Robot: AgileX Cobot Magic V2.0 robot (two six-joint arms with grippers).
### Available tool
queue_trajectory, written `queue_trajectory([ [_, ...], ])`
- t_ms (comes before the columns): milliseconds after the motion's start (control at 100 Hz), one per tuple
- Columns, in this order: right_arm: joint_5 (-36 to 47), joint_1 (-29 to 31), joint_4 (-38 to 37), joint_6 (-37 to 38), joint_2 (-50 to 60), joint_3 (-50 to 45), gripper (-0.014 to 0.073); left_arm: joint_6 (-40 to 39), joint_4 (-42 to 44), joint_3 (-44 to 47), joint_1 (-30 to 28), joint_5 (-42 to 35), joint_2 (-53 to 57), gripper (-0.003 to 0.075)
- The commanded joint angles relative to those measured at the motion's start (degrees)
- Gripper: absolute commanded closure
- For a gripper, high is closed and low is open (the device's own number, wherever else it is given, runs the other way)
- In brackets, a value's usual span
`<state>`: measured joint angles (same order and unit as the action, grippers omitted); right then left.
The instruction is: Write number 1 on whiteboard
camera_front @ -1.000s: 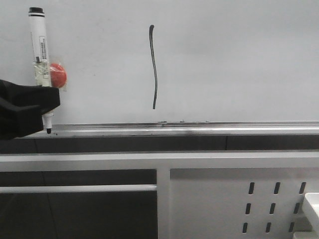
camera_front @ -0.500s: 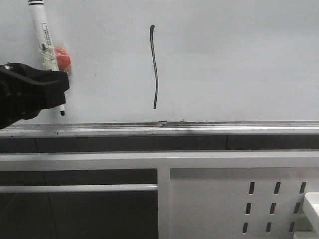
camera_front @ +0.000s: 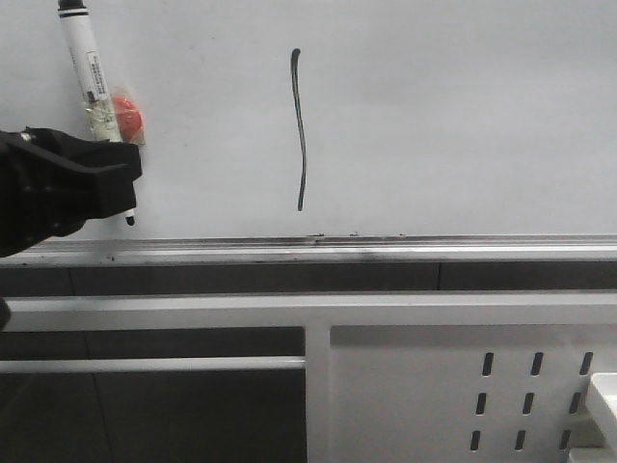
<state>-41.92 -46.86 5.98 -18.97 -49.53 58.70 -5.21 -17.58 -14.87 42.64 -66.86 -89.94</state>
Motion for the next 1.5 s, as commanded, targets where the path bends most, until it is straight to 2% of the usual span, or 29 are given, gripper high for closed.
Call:
queue_trajectory([
  [0, 3.8, 0.34, -0.4, 0.14, 0.64, 1.33, 0.0663, -0.52, -0.88, -1.12, 0.15, -10.68, 0.96, 0.074],
  [280, 3.8, 0.34, -0.4, 0.14, 0.64, 1.33, 0.0663, 0.43, 1.3, -1.12, 0.15, -11.05, 0.96, 0.0724],
  [350, 3.76, 0.34, -0.4, 0.14, 0.64, 1.33, 0.0663, 0.43, 2.01, -1.12, 0.15, -11.05, 0.96, 0.0659],
  [420, 3.6, 0.34, -0.4, 0.14, 0.64, 1.33, 0.0663, 0.43, 2.35, -1.12, 0.15, -11.05, 0.96, 0.0545],
  [430, 3.5, 0.34, -0.4, 0.14, 0.64, 1.33, 0.0663, 0.43, 2.35, -1.12, 0.15, -11.05, 0.96, 0.0507],
  [500, 3.22, 0.34, -0.4, 0.14, 0.64, 1.33, 0.0663, 0.43, 2.05, -1.12, 0.15, -11.05, 0.96, 0.0411],
  [570, 2.9, 0.34, -0.4, 0.14, 0.64, 1.33, 0.0663, 0.43, 1.02, -1.12, 0.15, -11.05, 0.96, 0.0366],
  [870, 2.24, 0.34, -0.4, 0.14, 0.64, 1.33, 0.0663, 0.43, 1.83, 0.48, 0.15, -11.05, 2.04, 0.0366],
  [1140, 3.44, 0.34, -0.85, 0.14, 4.97, 0.98, 0.0663, 0.43, 6.31, 8.54, 0.15, -11.05, 12.55, 0.0377],
  [1230, 7.03, 0.34, -1.78, 0.14, 9.51, -1.91, 0.0663, 0.43, 6.47, 11.3, 0.15, -11.05, 16.06, 0.0453],
  [1270, 10.2, 0.34, -1.88, 0.14, 11.74, -4.52, 0.0663, 0.43, 6.47, 12.49, 0.15, -11.05, 17.31, 0.0533],
  [1280, 10.82, 0.34, -1.88, 0.14, 12.68, -5.57, 0.0663, 0.43, 6.47, 12.68, 0.15, -11.05, 17.48, 0.0533],
  [1380, 20.9, 0.34, -0.32, 0.14, 19.61, -14.35, 0.0663, 0.43, 6.47, 14.95, 0.15, -11.05, 19.02, 0.0743],
  [1490, 31.58, 0.34, -0.33, 0.14, 27.04, -26.02, 0.0663, 0.84, 6.57, 16.66, 0.15, -11.05, 18.88, 0.074],
])
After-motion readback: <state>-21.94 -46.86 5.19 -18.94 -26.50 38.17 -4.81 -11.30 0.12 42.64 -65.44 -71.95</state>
